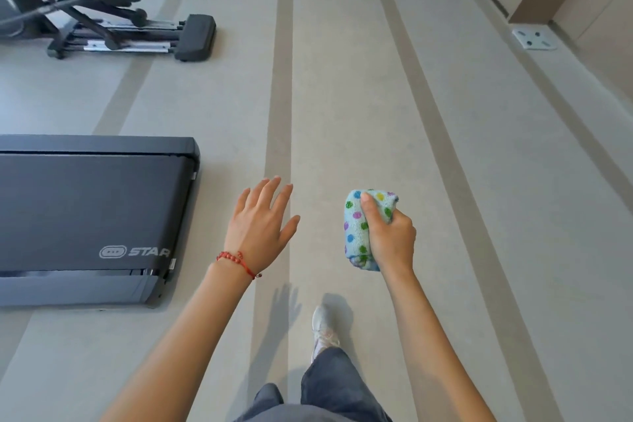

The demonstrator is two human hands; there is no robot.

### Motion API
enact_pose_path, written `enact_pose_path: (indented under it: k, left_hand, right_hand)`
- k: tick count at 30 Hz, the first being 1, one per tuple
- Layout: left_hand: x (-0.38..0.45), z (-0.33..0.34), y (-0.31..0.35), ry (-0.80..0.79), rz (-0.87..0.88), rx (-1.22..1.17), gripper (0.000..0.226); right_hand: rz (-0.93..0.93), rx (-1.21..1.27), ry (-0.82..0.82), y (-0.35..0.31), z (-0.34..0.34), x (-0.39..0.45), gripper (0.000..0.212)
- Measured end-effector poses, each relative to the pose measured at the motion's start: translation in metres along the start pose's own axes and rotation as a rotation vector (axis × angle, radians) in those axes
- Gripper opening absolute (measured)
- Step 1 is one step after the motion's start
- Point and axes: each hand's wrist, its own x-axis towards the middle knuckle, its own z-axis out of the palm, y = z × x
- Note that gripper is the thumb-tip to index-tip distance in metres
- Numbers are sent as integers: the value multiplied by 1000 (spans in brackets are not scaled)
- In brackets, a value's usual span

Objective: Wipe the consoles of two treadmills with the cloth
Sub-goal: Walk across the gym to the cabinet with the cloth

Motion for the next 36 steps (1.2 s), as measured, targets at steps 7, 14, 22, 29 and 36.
enact_pose_path:
  k: [7, 14, 22, 29, 36]
  left_hand:
    - [132, 10, -8, 30, -30, 0, 55]
    - [249, 31, -37, 33, -33, 4, 55]
    - [427, 60, -98, 65, -15, -16, 54]
    - [564, 73, -138, 49, -2, -23, 50]
    - [691, 102, -155, 68, 11, -55, 53]
  right_hand:
    - [-33, -13, -49, -53, 17, 129, 30]
    - [-47, -22, -70, -92, 58, 245, 29]
    - [-52, -12, -43, -157, 131, 409, 30]
    - [-18, 6, -25, -210, 173, 524, 32]
    - [-26, -7, -15, -238, 202, 647, 33]
